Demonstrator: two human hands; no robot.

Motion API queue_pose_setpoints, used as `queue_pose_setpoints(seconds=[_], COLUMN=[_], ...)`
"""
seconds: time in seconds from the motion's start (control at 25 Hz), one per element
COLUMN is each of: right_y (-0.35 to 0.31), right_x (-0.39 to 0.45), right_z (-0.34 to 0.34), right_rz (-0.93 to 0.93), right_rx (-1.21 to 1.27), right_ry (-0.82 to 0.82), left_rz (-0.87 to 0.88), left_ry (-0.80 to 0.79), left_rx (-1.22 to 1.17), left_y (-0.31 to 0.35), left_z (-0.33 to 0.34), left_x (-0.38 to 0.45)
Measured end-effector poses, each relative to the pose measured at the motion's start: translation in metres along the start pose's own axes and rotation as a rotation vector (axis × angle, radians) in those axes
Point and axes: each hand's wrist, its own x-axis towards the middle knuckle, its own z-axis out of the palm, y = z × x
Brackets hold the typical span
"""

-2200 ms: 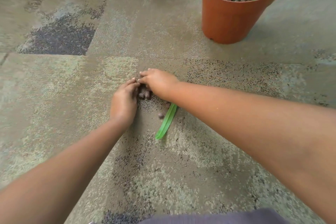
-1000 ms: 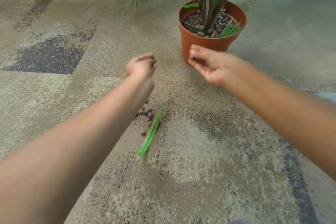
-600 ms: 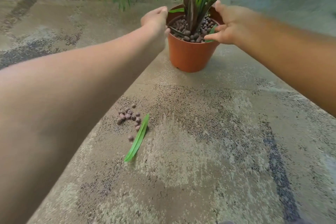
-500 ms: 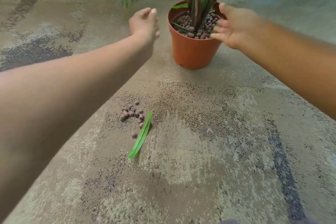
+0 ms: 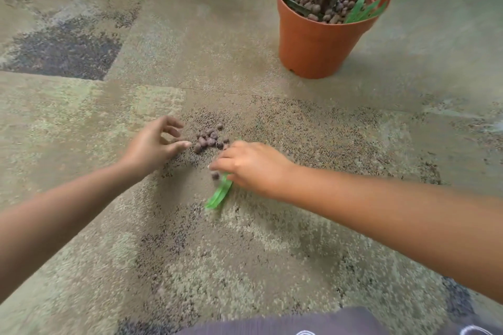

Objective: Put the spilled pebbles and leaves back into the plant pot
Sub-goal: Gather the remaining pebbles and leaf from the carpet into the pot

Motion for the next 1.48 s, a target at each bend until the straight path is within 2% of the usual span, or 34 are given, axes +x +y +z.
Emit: queue_pose_setpoints(seconds=[0.12,0.28,0.4,0.64,0.8,1.08,1.28,1.32,1.36,1.48], right_y=[-0.001,-0.002,0.000,0.003,0.001,-0.005,-0.017,-0.018,-0.018,-0.015], right_x=[-0.003,-0.010,-0.011,-0.015,-0.007,0.002,0.004,0.003,0.002,-0.006], right_z=[0.017,0.023,0.022,0.020,0.014,0.007,0.013,0.014,0.015,0.019], right_rz=[-0.032,-0.075,-0.050,-0.129,-0.135,-0.027,0.011,0.013,0.018,0.070], right_rx=[-0.124,-0.101,-0.054,-0.124,-0.149,-0.079,-0.194,-0.207,-0.198,-0.071], right_ry=[0.040,0.037,0.047,-0.015,-0.065,-0.124,-0.091,-0.078,-0.067,-0.033], left_rz=[0.091,0.194,0.181,0.093,0.115,0.157,0.154,0.139,0.101,-0.140], left_ry=[-0.012,-0.108,-0.131,0.009,-0.106,-0.008,-0.004,-0.007,-0.020,-0.118], left_rx=[0.033,0.276,0.337,0.243,0.319,0.349,0.443,0.407,0.264,-0.579], left_y=[0.004,0.009,0.007,0.006,0.006,0.003,0.008,0.009,0.009,0.010], left_z=[0.011,0.016,0.017,0.027,0.025,0.030,0.032,0.032,0.031,0.023], left_x=[0.005,0.017,0.022,0.026,0.028,0.026,0.023,0.023,0.022,0.010])
